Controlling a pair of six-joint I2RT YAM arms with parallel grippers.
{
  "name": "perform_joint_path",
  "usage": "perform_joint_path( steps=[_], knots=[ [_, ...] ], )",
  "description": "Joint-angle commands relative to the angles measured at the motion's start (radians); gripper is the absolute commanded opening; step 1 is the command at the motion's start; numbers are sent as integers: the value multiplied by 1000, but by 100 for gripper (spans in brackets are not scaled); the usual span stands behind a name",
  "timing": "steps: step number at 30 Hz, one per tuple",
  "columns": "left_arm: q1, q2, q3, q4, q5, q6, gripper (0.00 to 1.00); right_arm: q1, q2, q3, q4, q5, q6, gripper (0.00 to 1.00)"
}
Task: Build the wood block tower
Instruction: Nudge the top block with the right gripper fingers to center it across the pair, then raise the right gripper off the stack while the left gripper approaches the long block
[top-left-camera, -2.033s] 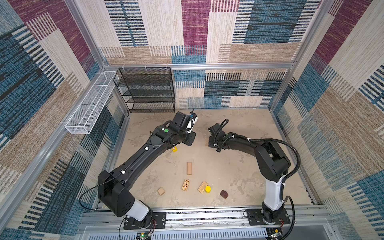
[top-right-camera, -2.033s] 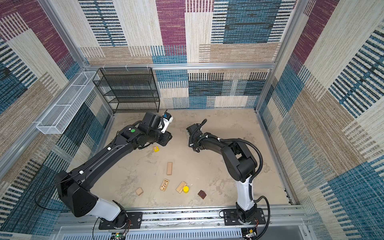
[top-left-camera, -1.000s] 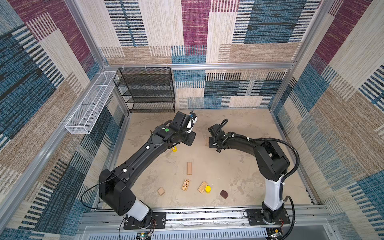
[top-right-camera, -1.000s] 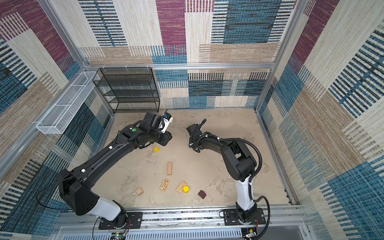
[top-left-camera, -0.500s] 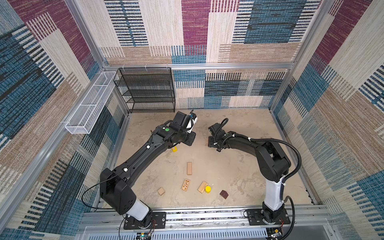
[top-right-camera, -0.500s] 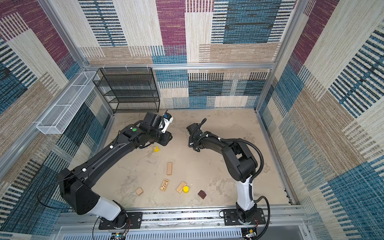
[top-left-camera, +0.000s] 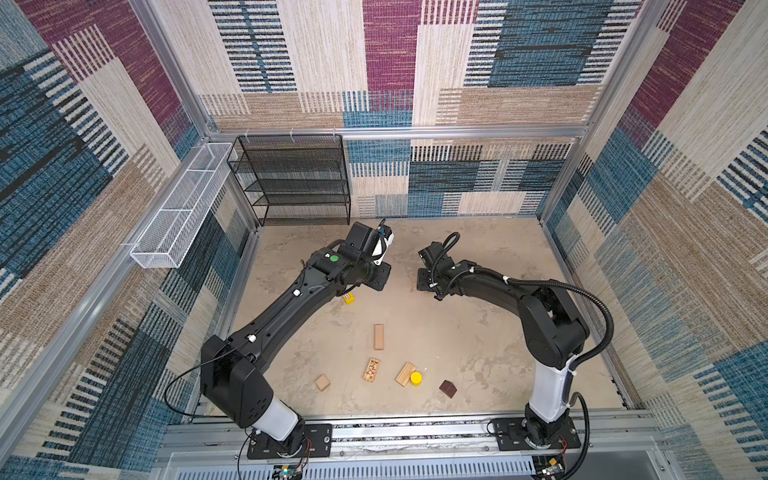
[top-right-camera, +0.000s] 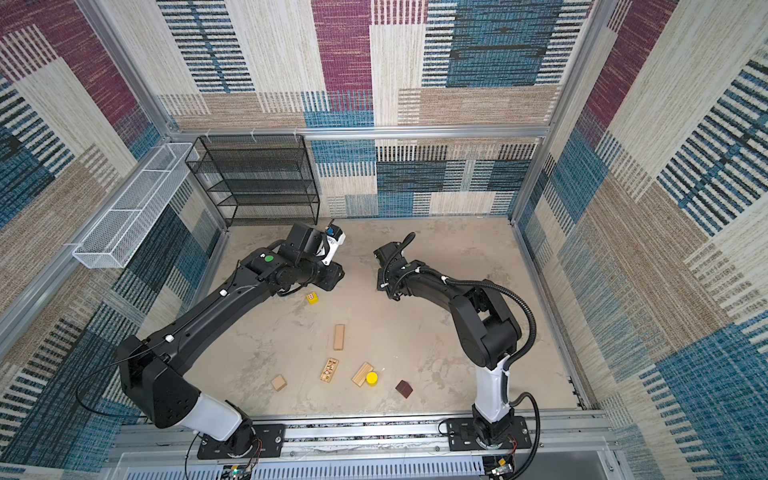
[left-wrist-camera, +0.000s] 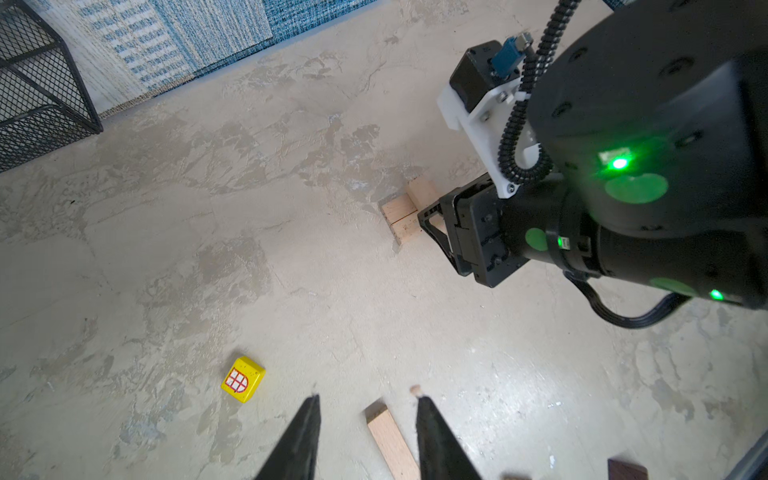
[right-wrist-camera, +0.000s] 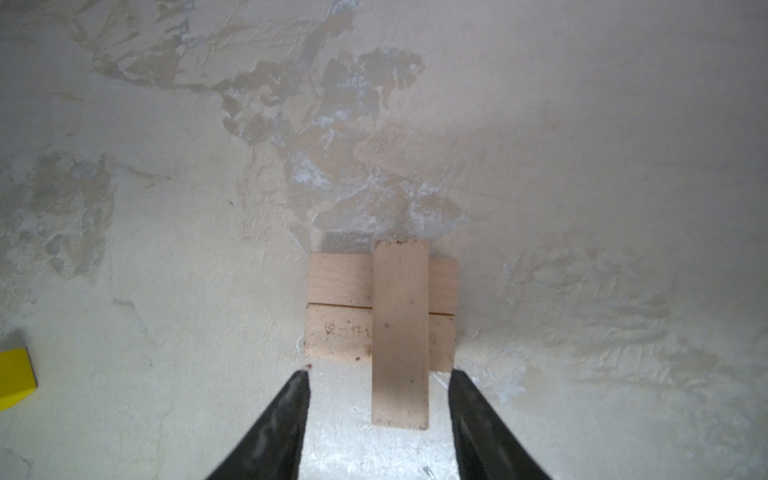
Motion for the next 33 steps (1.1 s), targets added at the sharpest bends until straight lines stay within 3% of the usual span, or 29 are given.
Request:
perform_joint_path(
  steps=[1, 9, 22, 33],
  knots=[
    [3, 2, 8, 1, 10, -15, 43, -2, -1, -9, 19, 0, 6, 53],
    [6, 4, 9, 1, 13, -17, 43, -7, 0, -14, 25, -2, 9, 52],
    [6, 14, 16, -6, -4, -43, 42, -8, -119, -28, 38, -41, -9, 64],
    [3, -72, -142, -10, 41, -238, 39, -7, -364, -257, 126, -134, -127, 63]
  ],
)
